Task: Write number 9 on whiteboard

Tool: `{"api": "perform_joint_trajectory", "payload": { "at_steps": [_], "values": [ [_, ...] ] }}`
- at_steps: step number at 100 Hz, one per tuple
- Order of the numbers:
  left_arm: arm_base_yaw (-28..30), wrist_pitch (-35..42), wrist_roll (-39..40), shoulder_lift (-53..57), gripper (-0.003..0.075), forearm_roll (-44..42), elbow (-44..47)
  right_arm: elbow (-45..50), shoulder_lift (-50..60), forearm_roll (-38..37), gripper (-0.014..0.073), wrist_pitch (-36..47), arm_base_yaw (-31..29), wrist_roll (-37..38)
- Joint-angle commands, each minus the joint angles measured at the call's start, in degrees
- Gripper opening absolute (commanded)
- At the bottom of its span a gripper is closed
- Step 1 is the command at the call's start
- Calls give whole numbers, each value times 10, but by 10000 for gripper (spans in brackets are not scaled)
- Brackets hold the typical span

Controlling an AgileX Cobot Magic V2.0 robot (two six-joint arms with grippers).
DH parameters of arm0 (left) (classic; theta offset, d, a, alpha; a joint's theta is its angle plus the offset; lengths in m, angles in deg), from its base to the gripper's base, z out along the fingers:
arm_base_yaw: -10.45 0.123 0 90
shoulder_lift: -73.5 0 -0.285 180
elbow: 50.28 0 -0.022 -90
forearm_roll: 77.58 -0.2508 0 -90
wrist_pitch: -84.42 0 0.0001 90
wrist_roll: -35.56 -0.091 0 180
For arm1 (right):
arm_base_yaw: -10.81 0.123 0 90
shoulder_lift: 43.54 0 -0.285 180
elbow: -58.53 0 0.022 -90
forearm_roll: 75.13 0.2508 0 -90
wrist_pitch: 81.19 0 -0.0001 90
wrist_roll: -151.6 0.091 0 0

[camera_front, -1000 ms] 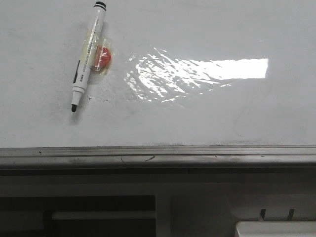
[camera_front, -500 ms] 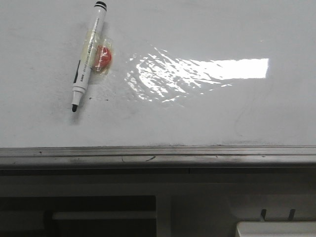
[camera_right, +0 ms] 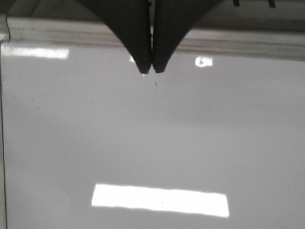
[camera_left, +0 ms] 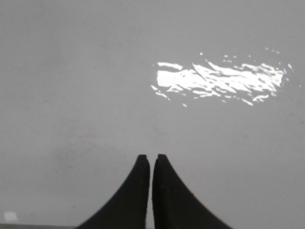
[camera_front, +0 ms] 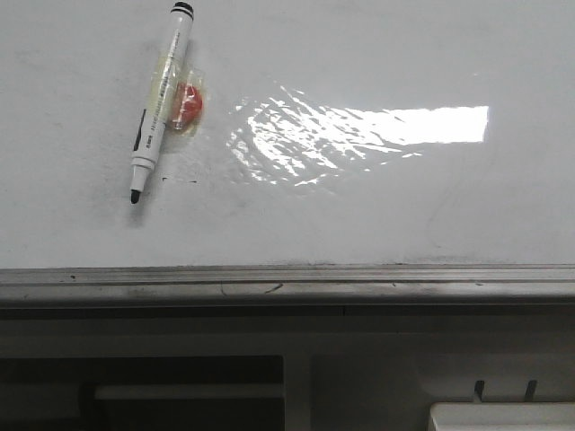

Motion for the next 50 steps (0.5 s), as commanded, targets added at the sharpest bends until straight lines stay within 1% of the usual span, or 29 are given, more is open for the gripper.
{"api": "perform_joint_trajectory", "payload": {
  "at_steps": [1, 9, 20, 24, 26, 27, 28, 32, 43, 50],
  "values": [
    [0, 72, 0, 15, -20, 4, 24, 14, 8, -13, -49, 94, -5, -3],
    [0, 73, 0, 15, -20, 4, 24, 14, 8, -13, -49, 136, -5, -3],
    [0, 83, 0, 15, -20, 5, 24, 14, 8, -8, -49, 149, -5, -2],
    [0, 89, 1, 15, -20, 5, 24, 14, 8, 15, -49, 159, -5, -2],
    [0, 91, 1, 15, -20, 5, 24, 14, 8, 43, -49, 165, -5, -2],
    [0, 93, 1, 15, -20, 5, 24, 14, 8, 43, -49, 167, -5, -2],
    [0, 93, 1, 15, -20, 5, 24, 14, 8, 63, -49, 171, -5, -2],
    [0, 96, 4, 15, -20, 5, 23, 14, 8, 88, -49, 179, -5, -2],
    [0, 96, 3, 14, -20, 16, 12, 8, 8, 95, -49, 178, -5, -2],
    [0, 95, 3, 11, -20, 16, 0, -2, 4, 121, -49, 176, -5, -2]
  ]
}}
